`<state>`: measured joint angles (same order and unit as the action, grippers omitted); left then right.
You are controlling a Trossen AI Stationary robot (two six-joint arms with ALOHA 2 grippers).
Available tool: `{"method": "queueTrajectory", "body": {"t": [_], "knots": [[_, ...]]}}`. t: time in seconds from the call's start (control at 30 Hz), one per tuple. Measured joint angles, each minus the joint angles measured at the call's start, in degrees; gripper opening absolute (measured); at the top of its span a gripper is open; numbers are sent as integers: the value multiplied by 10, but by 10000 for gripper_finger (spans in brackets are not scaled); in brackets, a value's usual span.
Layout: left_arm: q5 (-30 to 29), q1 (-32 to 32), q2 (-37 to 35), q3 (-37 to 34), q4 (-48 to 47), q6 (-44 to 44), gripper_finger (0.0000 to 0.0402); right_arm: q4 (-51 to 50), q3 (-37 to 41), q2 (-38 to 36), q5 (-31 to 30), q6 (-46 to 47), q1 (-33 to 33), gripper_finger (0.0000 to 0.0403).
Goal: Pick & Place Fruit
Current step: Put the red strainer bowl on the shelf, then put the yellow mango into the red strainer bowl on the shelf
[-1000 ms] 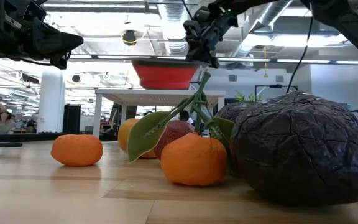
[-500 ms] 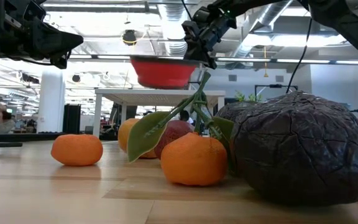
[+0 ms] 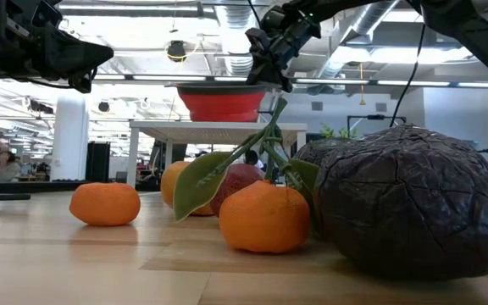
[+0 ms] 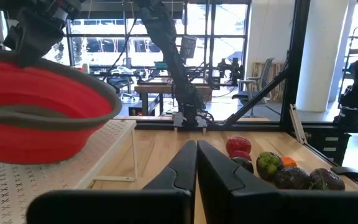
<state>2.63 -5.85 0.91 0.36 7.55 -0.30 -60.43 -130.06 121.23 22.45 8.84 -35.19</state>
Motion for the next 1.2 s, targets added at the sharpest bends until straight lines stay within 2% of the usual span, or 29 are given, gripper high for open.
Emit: {"method": "queueTrajectory", "body": {"t": [0.17, 0.3, 0.43, 0.7, 0.83, 0.97, 1.2], "knots": [[0, 0, 0, 0, 2, 0, 8, -1, 2, 1, 0, -4, 1, 56], [0, 0, 0, 0, 3, 0, 8, -8, 5, 14, -2, -9, 5, 75], [0, 0, 0, 0, 3, 0, 8, -2, 5, 28, -2, -19, 14, 112], [0, 0, 0, 0, 4, 0, 8, 15, 4, 25, 0, -34, 14, 211], [0, 0, 0, 0, 4, 0, 8, 9, 4, 22, 0, -47, 5, 244], [0, 0, 0, 0, 4, 0, 8, 10, 4, 18, -5, -69, -3, 249], [0, 0, 0, 0, 5, 0, 8, 40, 4, -30, -100, -142, 6, 224]]}}
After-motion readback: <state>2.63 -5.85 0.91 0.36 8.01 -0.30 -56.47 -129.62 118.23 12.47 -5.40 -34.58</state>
